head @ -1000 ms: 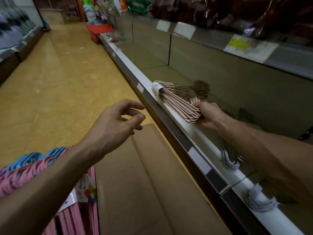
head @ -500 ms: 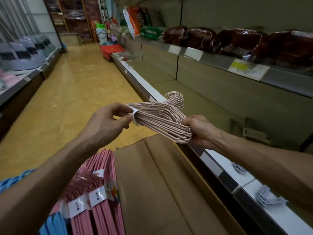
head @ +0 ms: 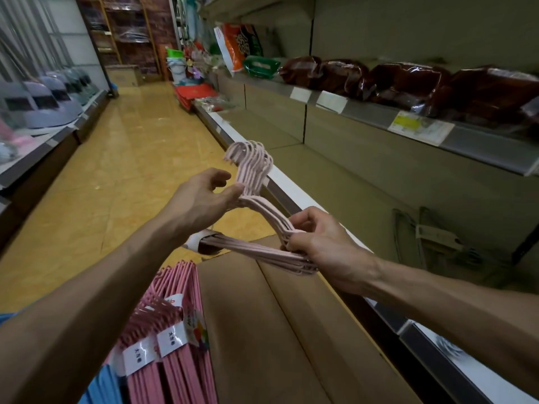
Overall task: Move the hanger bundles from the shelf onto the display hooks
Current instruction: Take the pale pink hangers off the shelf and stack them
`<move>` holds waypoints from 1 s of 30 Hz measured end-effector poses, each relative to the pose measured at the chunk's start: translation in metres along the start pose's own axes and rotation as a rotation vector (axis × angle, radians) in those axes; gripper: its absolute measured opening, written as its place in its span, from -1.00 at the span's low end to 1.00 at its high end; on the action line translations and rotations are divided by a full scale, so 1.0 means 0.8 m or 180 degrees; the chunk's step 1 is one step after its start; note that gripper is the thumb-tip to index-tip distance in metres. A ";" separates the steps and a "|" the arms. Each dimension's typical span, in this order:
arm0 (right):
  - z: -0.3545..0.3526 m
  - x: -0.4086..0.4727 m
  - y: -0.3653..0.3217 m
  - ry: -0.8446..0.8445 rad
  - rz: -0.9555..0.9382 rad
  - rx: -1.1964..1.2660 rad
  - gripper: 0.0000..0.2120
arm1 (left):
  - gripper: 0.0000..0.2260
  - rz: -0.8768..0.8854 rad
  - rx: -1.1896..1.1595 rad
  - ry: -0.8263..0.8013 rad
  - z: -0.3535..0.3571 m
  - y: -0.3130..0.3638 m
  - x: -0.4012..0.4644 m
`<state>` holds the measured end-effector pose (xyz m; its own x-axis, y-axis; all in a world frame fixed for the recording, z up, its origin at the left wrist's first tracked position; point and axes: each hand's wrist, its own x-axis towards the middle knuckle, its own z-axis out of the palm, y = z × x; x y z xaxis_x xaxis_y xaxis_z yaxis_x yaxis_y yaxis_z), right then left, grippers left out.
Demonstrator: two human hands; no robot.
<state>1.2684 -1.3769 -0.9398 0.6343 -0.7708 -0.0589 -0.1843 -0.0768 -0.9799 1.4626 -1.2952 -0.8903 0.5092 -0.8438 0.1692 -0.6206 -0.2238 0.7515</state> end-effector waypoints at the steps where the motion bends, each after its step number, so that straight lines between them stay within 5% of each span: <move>1: 0.001 -0.006 -0.004 -0.0027 -0.0076 -0.0106 -0.71 | -0.50 -0.0037 -0.0018 -0.0042 0.001 0.004 0.003; 6: 0.006 -0.029 -0.014 -0.0063 -0.0328 -0.0427 -0.71 | -0.79 0.0026 -0.0433 -0.0008 0.005 0.026 0.007; 18: 0.007 -0.060 -0.013 -0.0365 -0.0472 -0.0751 -0.69 | -0.86 -0.0225 -0.1083 0.0381 0.006 0.052 0.003; 21: 0.008 -0.062 -0.011 -0.0583 -0.0431 -0.0651 -0.57 | -0.94 -0.0252 -0.1284 0.0464 0.006 0.048 -0.003; 27: 0.013 -0.036 -0.011 -0.0830 0.0113 -0.0032 -0.09 | -0.73 -0.0057 -0.1440 0.0342 -0.002 0.043 -0.014; 30: 0.019 -0.019 -0.004 -0.1018 0.0517 0.0160 -0.07 | -0.73 -0.0022 -0.1481 0.0120 -0.004 0.038 -0.019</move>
<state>1.2710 -1.3551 -0.9385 0.8041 -0.5328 -0.2636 -0.2700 0.0677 -0.9605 1.4380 -1.2872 -0.8682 0.5392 -0.8228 0.1798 -0.2881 0.0205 0.9574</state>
